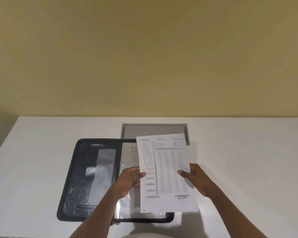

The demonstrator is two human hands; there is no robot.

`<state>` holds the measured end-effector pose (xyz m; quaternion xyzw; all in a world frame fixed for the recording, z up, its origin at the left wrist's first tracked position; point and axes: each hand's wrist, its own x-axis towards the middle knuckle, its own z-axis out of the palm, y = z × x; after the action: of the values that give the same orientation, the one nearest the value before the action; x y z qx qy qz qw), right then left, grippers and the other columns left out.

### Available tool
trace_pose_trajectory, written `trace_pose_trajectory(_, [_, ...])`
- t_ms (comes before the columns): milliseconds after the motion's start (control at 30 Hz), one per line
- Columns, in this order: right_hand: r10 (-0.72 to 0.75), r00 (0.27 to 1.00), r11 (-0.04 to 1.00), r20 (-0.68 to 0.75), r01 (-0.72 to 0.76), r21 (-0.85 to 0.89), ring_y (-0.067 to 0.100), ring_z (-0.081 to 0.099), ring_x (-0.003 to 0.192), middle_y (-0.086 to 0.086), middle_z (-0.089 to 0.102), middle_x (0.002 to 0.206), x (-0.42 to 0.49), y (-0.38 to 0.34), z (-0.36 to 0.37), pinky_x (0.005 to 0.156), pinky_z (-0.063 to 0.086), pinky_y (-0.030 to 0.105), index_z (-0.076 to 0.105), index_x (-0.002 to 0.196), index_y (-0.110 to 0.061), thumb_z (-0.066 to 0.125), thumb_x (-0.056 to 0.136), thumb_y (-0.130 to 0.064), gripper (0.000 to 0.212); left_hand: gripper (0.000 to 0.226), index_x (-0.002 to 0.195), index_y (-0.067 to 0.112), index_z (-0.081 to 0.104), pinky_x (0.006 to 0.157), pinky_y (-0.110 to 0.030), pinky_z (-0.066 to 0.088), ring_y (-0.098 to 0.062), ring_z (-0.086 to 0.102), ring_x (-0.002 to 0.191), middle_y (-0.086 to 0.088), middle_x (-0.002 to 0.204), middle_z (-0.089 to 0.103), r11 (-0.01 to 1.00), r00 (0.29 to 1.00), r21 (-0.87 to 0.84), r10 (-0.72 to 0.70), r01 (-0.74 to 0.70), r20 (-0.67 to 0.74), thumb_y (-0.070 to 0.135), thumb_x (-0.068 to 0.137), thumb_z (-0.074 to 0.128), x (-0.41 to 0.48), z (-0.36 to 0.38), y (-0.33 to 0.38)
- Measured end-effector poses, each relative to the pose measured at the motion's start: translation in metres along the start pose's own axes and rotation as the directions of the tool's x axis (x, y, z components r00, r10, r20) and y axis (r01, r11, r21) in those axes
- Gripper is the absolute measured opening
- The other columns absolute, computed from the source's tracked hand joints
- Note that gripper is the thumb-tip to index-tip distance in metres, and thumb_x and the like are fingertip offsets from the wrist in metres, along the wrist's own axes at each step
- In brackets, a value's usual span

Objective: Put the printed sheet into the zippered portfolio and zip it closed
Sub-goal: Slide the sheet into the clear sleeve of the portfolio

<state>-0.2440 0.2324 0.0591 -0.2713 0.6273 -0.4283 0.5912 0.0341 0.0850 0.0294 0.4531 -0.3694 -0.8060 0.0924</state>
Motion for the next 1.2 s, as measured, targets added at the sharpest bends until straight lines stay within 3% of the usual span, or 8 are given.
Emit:
trace_pose_trajectory(67, [-0.004, 0.999, 1.0, -0.051, 0.003, -0.023, 0.012, 0.068, 0.119, -0.006, 0.072, 0.13, 0.012, -0.003, 0.006, 0.1, 0.054, 0.024, 0.064, 0.134, -0.018, 0.068, 0.097, -0.017, 0.038, 0.019, 0.108, 0.005, 0.078, 0.086, -0.044, 0.062, -0.039, 0.074, 0.102, -0.021, 0.115, 0.075, 0.992, 0.982, 0.11, 0.08, -0.062, -0.169, 0.001, 0.089, 0.076, 0.011, -0.016, 0.017])
trace_pose_trajectory(133, [-0.006, 0.996, 0.999, -0.093, 0.001, -0.054, 0.012, 0.071, 0.115, -0.005, 0.074, 0.125, 0.023, -0.006, 0.008, 0.094, 0.056, 0.022, 0.068, 0.13, -0.019, 0.068, 0.097, -0.018, 0.032, 0.015, 0.102, 0.005, 0.08, 0.085, -0.039, 0.06, -0.037, 0.075, 0.098, -0.016, 0.106, 0.078, 0.913, 0.907, 0.395, 0.246, -0.1, -0.341, -0.002, 0.092, 0.07, 0.026, -0.03, 0.037])
trace_pose_trajectory(200, [0.008, 0.992, 0.998, -0.129, -0.015, -0.059, 0.018, 0.074, 0.11, -0.001, 0.076, 0.12, 0.031, -0.007, 0.006, 0.086, 0.058, 0.022, 0.071, 0.125, -0.018, 0.068, 0.098, -0.019, 0.027, 0.021, 0.11, 0.008, 0.079, 0.091, -0.035, 0.057, -0.029, 0.074, 0.1, -0.01, 0.108, 0.079, 0.711, 0.818, 0.701, 0.435, -0.056, -0.376, 0.002, 0.095, 0.065, 0.042, -0.043, 0.059])
trace_pose_trajectory(300, [0.039, 0.984, 0.998, -0.173, -0.047, -0.04, 0.025, 0.076, 0.102, 0.005, 0.078, 0.113, 0.037, -0.008, 0.003, 0.081, 0.06, 0.029, 0.074, 0.118, -0.017, 0.068, 0.097, -0.02, 0.022, 0.034, 0.13, 0.009, 0.068, 0.1, -0.036, 0.052, -0.028, 0.066, 0.115, -0.01, 0.126, 0.071, 0.529, 0.793, 0.848, 0.514, 0.008, -0.328, 0.005, 0.099, 0.056, 0.067, -0.061, 0.087])
trace_pose_trajectory(500, [0.098, 0.948, 0.99, -0.303, -0.125, -0.07, 0.028, 0.077, 0.093, 0.006, 0.08, 0.102, 0.043, -0.005, -0.006, 0.078, 0.062, 0.038, 0.075, 0.109, -0.015, 0.068, 0.097, -0.022, 0.015, 0.036, 0.138, 0.005, 0.06, 0.109, -0.043, 0.045, -0.031, 0.052, 0.132, -0.012, 0.144, 0.056, 0.265, 0.879, 0.962, 0.444, 0.059, -0.176, 0.01, 0.105, 0.045, 0.112, -0.088, 0.104])
trace_pose_trajectory(633, [0.107, 0.929, 0.989, -0.355, -0.137, -0.06, 0.026, 0.078, 0.09, 0.005, 0.08, 0.1, 0.042, -0.004, -0.006, 0.073, 0.063, 0.032, 0.073, 0.109, -0.012, 0.068, 0.097, -0.022, 0.017, 0.035, 0.134, 0.009, 0.065, 0.109, -0.042, 0.043, -0.028, 0.051, 0.131, -0.009, 0.141, 0.06, 0.119, 0.879, 0.991, 0.462, 0.069, -0.116, 0.012, 0.105, 0.045, 0.123, -0.094, 0.096])
trace_pose_trajectory(1067, [0.113, 0.932, 0.993, -0.344, -0.12, -0.001, 0.023, 0.076, 0.093, 0.001, 0.079, 0.103, 0.056, -0.012, 0.001, 0.067, 0.062, 0.025, 0.07, 0.116, -0.015, 0.066, 0.096, -0.017, 0.02, 0.026, 0.12, 0.015, 0.068, 0.101, -0.038, 0.042, -0.023, 0.056, 0.113, -0.002, 0.118, 0.066, 0.039, 0.855, 0.992, 0.504, 0.118, -0.121, 0.02, 0.103, 0.048, 0.126, -0.101, 0.083])
trace_pose_trajectory(1200, [0.112, 0.931, 0.993, -0.348, -0.12, -0.003, 0.02, 0.077, 0.092, 0.002, 0.079, 0.106, 0.062, -0.019, -0.002, 0.068, 0.062, 0.024, 0.07, 0.119, -0.013, 0.066, 0.097, -0.017, 0.023, 0.021, 0.112, 0.018, 0.074, 0.095, -0.04, 0.044, -0.024, 0.058, 0.107, 0.001, 0.115, 0.068, -0.041, 0.839, 0.998, 0.543, 0.048, -0.018, 0.022, 0.1, 0.057, 0.123, -0.094, 0.074])
